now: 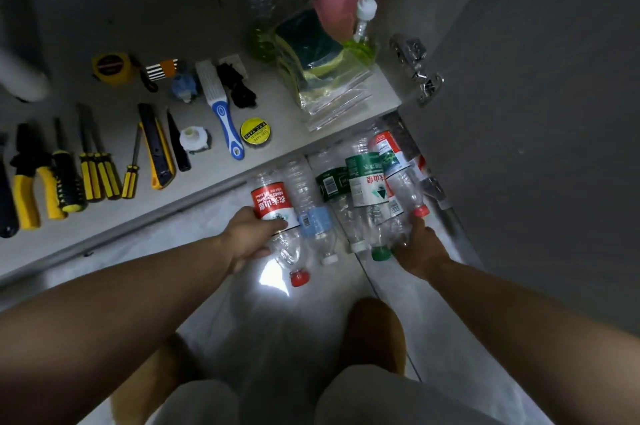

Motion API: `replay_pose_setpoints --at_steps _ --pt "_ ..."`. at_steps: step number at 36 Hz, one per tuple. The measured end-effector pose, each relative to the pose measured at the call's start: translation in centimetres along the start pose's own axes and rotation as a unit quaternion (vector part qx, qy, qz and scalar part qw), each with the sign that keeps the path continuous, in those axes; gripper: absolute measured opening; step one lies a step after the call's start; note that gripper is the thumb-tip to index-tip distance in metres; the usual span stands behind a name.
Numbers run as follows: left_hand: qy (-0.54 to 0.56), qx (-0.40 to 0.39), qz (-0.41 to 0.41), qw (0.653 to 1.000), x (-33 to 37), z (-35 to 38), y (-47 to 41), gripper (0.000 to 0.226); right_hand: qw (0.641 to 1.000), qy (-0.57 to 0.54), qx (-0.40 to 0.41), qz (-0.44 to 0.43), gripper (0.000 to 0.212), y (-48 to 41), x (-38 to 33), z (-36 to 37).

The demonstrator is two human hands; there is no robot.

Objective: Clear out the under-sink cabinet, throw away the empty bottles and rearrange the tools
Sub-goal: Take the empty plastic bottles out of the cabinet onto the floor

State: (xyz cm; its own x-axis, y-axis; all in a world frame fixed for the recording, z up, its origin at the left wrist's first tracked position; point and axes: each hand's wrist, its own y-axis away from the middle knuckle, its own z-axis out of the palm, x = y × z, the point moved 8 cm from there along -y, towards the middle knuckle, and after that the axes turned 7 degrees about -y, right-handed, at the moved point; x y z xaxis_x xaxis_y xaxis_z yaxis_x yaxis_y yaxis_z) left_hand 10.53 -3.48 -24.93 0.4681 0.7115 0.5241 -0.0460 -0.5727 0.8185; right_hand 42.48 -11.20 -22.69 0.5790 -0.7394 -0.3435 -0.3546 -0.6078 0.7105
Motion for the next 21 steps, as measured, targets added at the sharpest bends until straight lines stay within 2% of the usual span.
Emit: replay_pose_setpoints --at_steps 4,8,12,21 --pt "0.062 -0.037 -0.009 0.997 -0.3 0.0 0.8 0.036 1.000 0.000 0.005 -0.024 0.065 -0.4 -0.8 -0.3" --pt "0.114 -0.096 -0.009 0.989 0.3 0.9 1.8 0.041 0.996 -0.055 0.016 -0.063 0.065 0.2 -2.0 -0.4" --pt "0.148 -0.086 0.002 0.985 1.4 1.9 2.5 0.041 0.988 -0.123 0.042 -0.077 0.065 1.6 -2.5 -1.0" --pt "0.152 -0.139 0.034 0.978 4.4 5.7 3.4 0.049 0.980 -0.187 0.039 -0.058 0.057 2.0 -3.7 -3.2"
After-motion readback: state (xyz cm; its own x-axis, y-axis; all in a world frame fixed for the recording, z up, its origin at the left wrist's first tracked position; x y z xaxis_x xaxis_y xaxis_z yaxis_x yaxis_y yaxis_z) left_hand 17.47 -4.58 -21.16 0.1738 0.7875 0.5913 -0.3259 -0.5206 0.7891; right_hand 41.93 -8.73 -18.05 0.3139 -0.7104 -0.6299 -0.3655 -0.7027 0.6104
